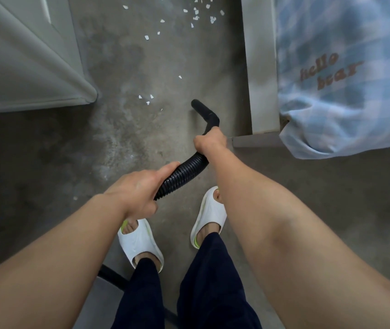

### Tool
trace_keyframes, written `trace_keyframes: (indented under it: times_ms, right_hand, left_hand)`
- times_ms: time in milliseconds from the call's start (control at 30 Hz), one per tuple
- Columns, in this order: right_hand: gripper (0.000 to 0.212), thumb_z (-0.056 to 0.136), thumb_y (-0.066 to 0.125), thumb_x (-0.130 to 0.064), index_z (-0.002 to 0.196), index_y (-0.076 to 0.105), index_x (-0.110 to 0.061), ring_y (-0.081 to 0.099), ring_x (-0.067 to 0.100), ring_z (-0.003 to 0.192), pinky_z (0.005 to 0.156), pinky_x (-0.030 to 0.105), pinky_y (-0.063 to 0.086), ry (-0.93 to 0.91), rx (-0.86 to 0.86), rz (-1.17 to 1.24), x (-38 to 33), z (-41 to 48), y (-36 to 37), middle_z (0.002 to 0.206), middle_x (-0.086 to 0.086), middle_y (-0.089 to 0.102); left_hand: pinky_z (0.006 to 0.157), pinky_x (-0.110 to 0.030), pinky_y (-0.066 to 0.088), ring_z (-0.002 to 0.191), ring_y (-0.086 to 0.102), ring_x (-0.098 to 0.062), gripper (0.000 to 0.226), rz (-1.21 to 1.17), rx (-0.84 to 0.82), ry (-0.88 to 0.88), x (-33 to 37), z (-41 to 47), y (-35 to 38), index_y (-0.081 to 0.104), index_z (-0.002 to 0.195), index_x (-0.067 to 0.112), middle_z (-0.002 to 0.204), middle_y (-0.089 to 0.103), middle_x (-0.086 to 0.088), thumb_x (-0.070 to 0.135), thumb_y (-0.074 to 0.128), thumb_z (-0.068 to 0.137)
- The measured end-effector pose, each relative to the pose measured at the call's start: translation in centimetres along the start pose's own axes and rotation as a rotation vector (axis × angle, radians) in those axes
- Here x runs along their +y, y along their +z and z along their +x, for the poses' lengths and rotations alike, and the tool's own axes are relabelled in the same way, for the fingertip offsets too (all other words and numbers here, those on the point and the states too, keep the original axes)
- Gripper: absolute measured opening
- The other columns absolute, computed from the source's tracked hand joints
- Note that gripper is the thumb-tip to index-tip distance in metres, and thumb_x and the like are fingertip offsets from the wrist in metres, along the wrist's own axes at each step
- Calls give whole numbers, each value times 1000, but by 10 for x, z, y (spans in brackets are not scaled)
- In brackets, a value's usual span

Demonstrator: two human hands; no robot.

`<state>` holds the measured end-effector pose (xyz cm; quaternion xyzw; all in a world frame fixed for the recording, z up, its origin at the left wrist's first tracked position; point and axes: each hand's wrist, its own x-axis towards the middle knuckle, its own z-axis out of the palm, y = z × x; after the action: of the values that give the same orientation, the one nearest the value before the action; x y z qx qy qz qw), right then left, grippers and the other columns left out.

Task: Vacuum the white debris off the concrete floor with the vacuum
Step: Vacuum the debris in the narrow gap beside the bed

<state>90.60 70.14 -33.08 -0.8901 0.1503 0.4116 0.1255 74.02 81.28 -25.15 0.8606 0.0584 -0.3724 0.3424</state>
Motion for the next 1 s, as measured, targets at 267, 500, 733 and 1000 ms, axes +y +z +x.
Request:
trace_keyframes:
  times_ms: [267,500,733,1000]
  right_hand:
    - [58,84,58,-21,139,41,-13,54,27,89,69,31,41,-112,-96,-105,-38,-28,48,127,12,52]
    - [57,84,56,-19,138,39,-15,55,28,81,64,33,43,-132,-86,-72,-60,-53,74,120,13,48]
    - [59,84,56,-20,139,39,-14,51,25,72,57,30,39,-152,-53,-90,-80,-51,70,122,13,51]
    - [59,85,58,-21,139,39,-12,59,32,103,74,31,38,-50,9,-25,-72,-31,42,130,17,46]
  left_hand:
    - [57,-29,45,68,55,-13,104,-90,32,-70,-44,-39,1,1,141,53,83,54,6,15,68,71]
    - [62,-36,50,69,54,-12,107,-129,55,-115,-72,-67,-2,-3,138,57,82,54,6,17,67,67]
    - [61,-33,48,70,55,-16,104,-155,87,-107,-81,-62,-13,-2,140,54,83,54,3,12,62,70]
    - [62,-29,42,76,53,-21,101,-132,58,-113,-55,-39,-28,-2,143,52,82,46,8,13,58,73]
